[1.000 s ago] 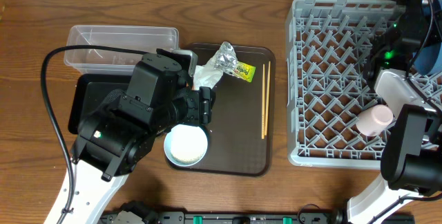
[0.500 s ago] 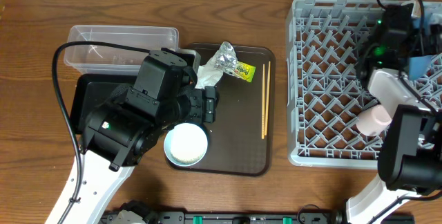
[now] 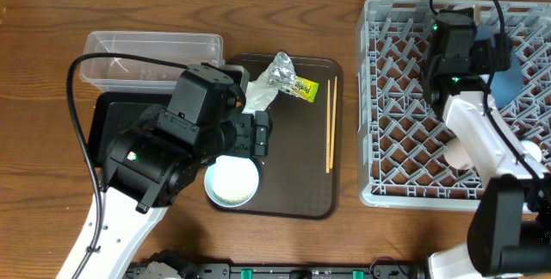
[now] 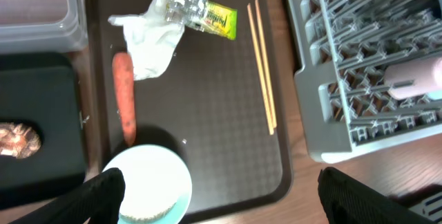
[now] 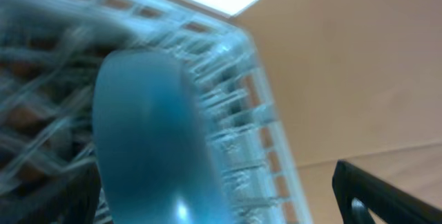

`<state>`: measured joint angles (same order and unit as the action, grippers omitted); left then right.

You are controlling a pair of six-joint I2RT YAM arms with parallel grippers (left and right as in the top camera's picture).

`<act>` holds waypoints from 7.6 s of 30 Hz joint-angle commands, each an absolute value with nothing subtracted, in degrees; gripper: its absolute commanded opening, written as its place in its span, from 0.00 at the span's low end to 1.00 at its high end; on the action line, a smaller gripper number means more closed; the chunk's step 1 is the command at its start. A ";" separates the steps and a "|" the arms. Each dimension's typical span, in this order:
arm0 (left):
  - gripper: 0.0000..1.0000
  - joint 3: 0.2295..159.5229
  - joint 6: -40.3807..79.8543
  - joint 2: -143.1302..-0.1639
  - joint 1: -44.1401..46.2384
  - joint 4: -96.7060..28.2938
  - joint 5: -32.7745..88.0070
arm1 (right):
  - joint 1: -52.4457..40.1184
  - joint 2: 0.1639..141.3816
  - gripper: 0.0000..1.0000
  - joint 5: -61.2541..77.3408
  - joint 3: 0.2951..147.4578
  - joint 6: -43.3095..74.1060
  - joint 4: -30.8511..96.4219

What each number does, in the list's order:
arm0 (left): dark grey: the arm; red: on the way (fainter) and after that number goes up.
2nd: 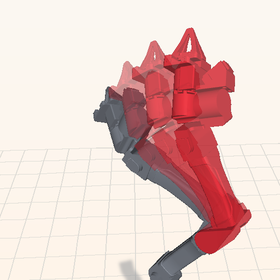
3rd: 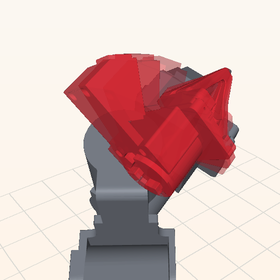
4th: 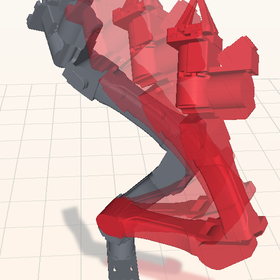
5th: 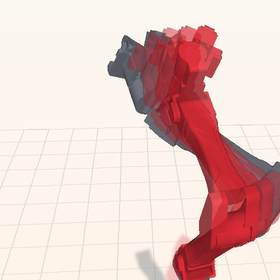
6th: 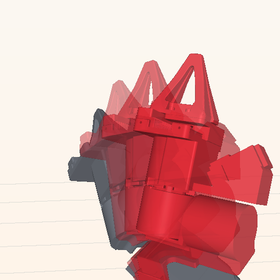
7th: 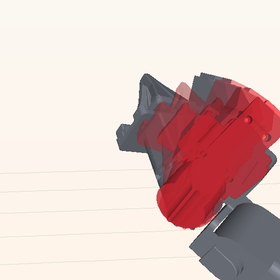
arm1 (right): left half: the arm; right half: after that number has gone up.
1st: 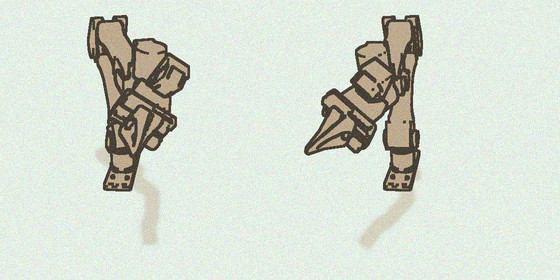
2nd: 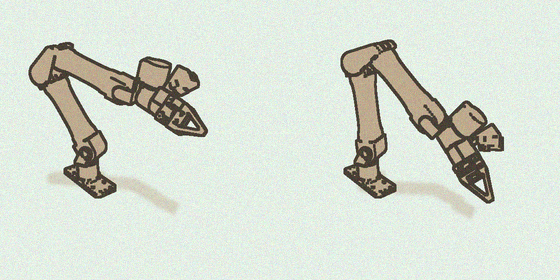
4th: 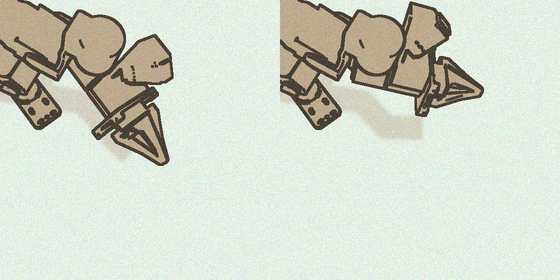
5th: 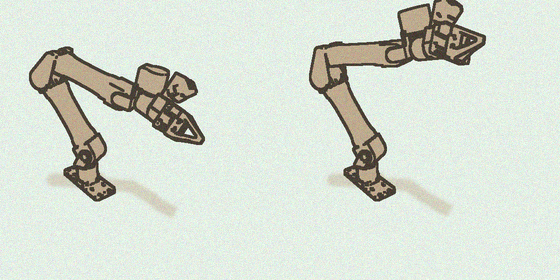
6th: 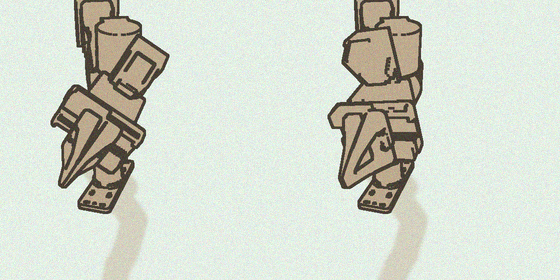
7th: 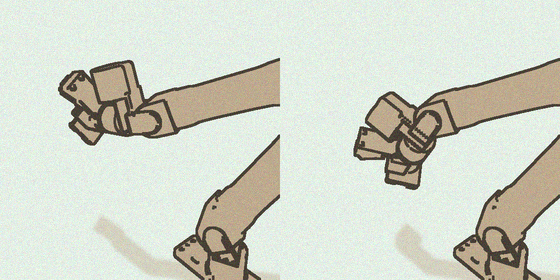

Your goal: Sort waste into correct bins and load items into the dishwasher rack

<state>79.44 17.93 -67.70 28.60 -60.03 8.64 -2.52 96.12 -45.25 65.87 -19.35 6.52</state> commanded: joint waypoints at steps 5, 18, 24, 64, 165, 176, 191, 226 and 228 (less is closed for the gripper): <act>0.91 80.09 14.50 -67.26 28.49 -61.89 7.88 | -3.42 85.82 0.99 -9.76 66.94 4.60 18.20; 0.73 66.28 18.92 -71.66 28.67 -68.01 5.58 | -7.62 80.14 0.99 30.09 66.89 15.40 40.75; 0.67 55.44 18.92 -76.31 33.98 -61.56 8.58 | -9.69 80.14 0.99 27.51 66.89 15.42 43.09; 0.07 55.09 14.61 -70.54 28.40 -51.92 11.84 | -9.74 80.14 0.99 26.76 66.89 15.44 42.17; 0.06 46.61 -1.91 -93.32 -29.71 -11.25 88.40 | -9.78 80.14 0.99 27.00 66.89 16.25 45.58; 0.06 46.41 5.23 -92.60 -29.08 -9.17 90.11 | -9.69 79.42 0.99 28.01 66.92 13.19 47.79; 0.06 46.52 25.17 -86.26 -14.55 18.17 87.70 | -5.63 64.51 0.99 23.11 67.53 15.42 43.46; 0.06 86.52 54.33 -127.04 38.50 51.81 53.06 | 1.32 56.84 0.99 20.99 67.51 25.10 49.45; 0.06 86.94 54.35 -128.57 39.46 51.83 52.77 | 1.32 56.97 0.99 20.97 67.51 24.56 49.80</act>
<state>85.01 54.11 -126.34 38.15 51.44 53.52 0.40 56.64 21.15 66.61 25.21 49.36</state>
